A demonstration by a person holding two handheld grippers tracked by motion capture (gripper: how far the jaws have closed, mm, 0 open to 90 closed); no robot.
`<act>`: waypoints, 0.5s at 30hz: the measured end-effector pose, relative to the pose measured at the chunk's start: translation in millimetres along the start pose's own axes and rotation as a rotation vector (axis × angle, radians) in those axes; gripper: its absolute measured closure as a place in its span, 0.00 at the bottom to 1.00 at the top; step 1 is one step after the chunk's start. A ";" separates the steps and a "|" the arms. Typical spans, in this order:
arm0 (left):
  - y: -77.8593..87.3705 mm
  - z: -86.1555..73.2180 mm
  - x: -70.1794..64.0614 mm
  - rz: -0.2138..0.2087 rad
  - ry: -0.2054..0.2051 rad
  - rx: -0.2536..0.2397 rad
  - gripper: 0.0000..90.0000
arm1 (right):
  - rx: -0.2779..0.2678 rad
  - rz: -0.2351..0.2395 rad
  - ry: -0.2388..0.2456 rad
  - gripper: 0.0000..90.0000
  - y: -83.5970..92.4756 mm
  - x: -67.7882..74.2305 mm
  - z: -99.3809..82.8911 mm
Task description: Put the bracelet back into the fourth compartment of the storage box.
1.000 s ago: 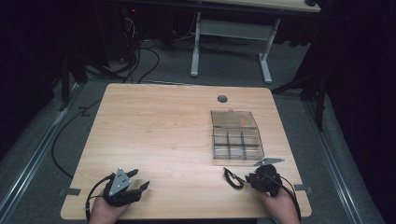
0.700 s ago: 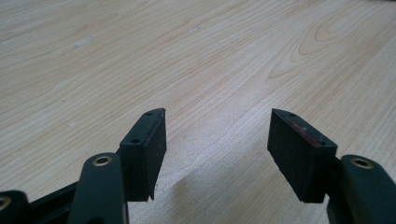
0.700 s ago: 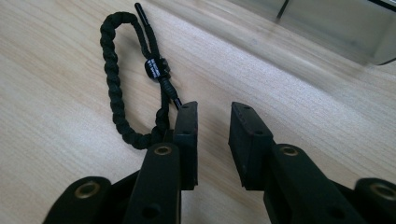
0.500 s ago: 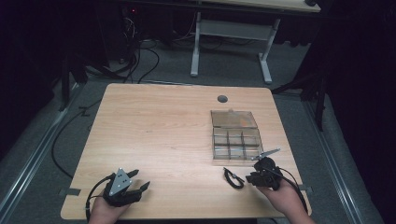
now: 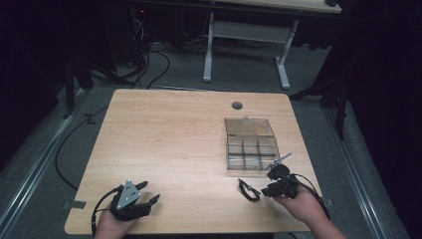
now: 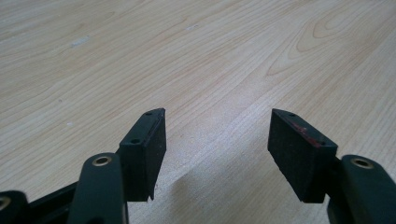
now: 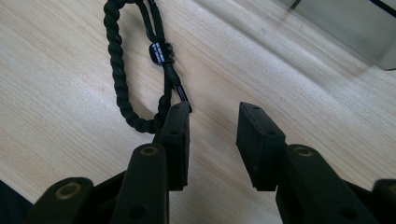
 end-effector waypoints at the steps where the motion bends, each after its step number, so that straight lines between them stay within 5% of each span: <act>1: 0.0 -0.1 -0.1 0.000 0.000 0.000 0.42 | 0.005 0.002 0.000 0.70 0.2 0.4 0.3; 15: -0.5 -0.8 -0.1 -0.011 0.005 0.012 0.41 | 0.046 0.032 0.017 0.55 5.9 10.2 7.1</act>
Point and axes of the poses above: each handheld gripper's, and its own axes: y roughly backward along the jaws, z roughly out of its top, x roughly to its left, the point moved 7 cm from there along -y, roughly forward along the jaws, and after that the axes turned 10 degrees about z, right-handed, at the moved point
